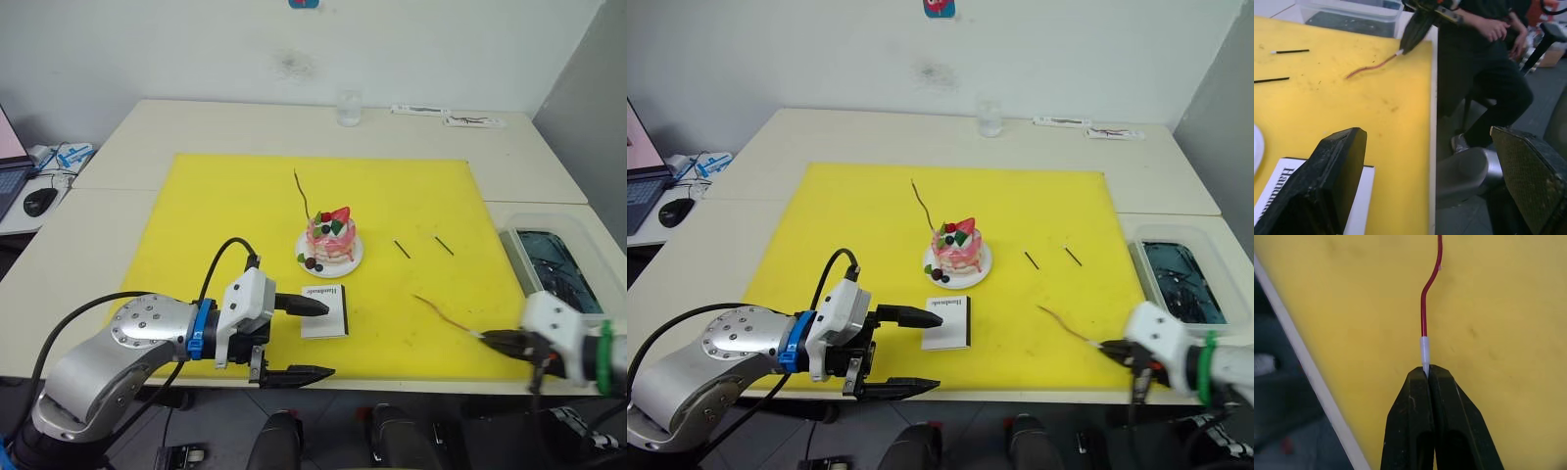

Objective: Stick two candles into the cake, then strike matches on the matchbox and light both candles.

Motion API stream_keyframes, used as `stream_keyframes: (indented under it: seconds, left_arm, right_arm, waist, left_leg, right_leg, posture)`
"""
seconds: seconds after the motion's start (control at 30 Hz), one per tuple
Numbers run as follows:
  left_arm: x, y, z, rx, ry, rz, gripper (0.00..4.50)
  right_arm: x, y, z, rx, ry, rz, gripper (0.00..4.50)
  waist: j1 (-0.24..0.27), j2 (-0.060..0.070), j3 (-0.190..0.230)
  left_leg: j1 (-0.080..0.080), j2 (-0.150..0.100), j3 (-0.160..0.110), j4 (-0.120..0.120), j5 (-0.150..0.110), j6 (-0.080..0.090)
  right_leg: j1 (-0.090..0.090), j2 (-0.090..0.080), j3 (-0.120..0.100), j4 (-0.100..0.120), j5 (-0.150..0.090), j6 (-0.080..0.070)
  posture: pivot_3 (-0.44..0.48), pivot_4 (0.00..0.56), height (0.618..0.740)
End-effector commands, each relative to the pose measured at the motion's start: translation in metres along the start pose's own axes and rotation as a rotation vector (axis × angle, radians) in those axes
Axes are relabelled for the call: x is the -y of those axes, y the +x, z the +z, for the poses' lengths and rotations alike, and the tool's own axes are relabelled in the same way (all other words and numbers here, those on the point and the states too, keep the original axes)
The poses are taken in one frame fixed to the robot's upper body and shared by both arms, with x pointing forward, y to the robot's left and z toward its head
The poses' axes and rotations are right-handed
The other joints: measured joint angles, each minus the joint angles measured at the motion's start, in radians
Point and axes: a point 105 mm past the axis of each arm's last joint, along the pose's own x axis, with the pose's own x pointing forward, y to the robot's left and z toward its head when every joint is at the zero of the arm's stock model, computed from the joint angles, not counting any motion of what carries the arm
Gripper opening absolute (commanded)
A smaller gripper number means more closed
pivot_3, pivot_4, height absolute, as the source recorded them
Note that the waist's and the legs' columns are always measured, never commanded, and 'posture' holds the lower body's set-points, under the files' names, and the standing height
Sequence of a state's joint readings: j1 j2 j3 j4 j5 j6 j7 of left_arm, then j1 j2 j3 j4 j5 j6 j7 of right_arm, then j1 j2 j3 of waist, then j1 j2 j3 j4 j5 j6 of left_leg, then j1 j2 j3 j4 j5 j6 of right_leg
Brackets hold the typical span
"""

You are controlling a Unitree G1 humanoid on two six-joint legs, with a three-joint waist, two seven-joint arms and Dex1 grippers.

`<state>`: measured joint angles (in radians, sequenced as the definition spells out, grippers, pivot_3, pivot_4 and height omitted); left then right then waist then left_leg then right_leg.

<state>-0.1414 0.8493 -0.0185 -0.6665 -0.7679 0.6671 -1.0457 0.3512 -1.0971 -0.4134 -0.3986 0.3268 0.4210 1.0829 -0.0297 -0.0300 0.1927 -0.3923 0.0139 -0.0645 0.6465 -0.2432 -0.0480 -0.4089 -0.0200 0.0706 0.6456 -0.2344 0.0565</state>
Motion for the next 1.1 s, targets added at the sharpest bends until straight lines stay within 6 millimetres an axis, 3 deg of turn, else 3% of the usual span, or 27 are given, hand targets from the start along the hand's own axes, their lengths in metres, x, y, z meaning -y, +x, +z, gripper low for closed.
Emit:
stream_keyframes:
  seconds: [0.03, 0.17, 0.57, 0.67, 0.9, 1.1]
  left_arm:
    - [0.008, 0.004, 0.010, 0.019, 0.011, -0.054, 4.50]
    - [0.007, 0.005, 0.014, 0.027, 0.006, -0.056, 4.50]
    - [0.004, 0.011, 0.018, 0.045, 0.005, -0.045, 4.50]
    - [0.003, 0.012, 0.018, 0.045, 0.010, -0.039, 4.50]
    - [0.001, 0.012, 0.018, 0.045, 0.011, -0.020, 4.50]
    - [0.000, 0.013, 0.010, 0.000, 0.015, 0.016, 4.50]
  right_arm:
    - [0.010, -0.011, -0.007, -0.019, -0.027, 0.021, 0.05]
    - [0.013, -0.015, -0.014, -0.040, -0.009, 0.057, 0.05]
    - [0.003, -0.003, -0.013, -0.010, 0.033, 0.101, 0.05]
    - [0.003, -0.001, -0.013, -0.014, 0.030, 0.093, 0.66]
    - [0.008, -0.004, -0.002, -0.009, -0.041, 0.064, 3.04]
    - [-0.002, -0.018, 0.013, -0.109, -0.073, 0.139, 3.04]
  waist:
    - [0.000, 0.000, 0.000]
    - [-0.001, 0.001, 0.000]
    - [-0.001, 0.001, 0.000]
    - [-0.001, 0.001, 0.000]
    - [-0.001, 0.001, 0.000]
    - [-0.001, 0.002, -0.001]
  left_leg:
    - [0.001, 0.000, 0.000, 0.000, 0.000, 0.000]
    - [0.002, 0.000, 0.000, -0.001, 0.000, 0.000]
    - [0.003, 0.000, 0.000, 0.000, 0.000, 0.000]
    - [0.003, 0.000, 0.000, 0.000, 0.000, 0.000]
    - [0.003, 0.000, 0.000, 0.000, 0.000, 0.000]
    - [0.003, 0.000, 0.000, 0.000, 0.000, 0.000]
  right_leg:
    - [0.000, 0.000, 0.000, 0.000, 0.000, 0.000]
    - [0.000, 0.001, 0.000, 0.002, 0.000, 0.000]
    - [0.001, 0.001, 0.001, 0.002, 0.000, 0.000]
    - [0.002, 0.001, 0.001, 0.002, 0.000, 0.000]
    - [0.002, 0.001, 0.001, 0.002, 0.000, 0.000]
    - [0.002, 0.001, 0.001, 0.002, 0.000, 0.000]
  posture:
    - [0.000, 0.150, 0.740]
    - [0.000, 0.150, 0.740]
    - [0.000, 0.150, 0.740]
    - [0.000, 0.150, 0.740]
    - [0.000, 0.150, 0.740]
    - [0.000, 0.150, 0.740]
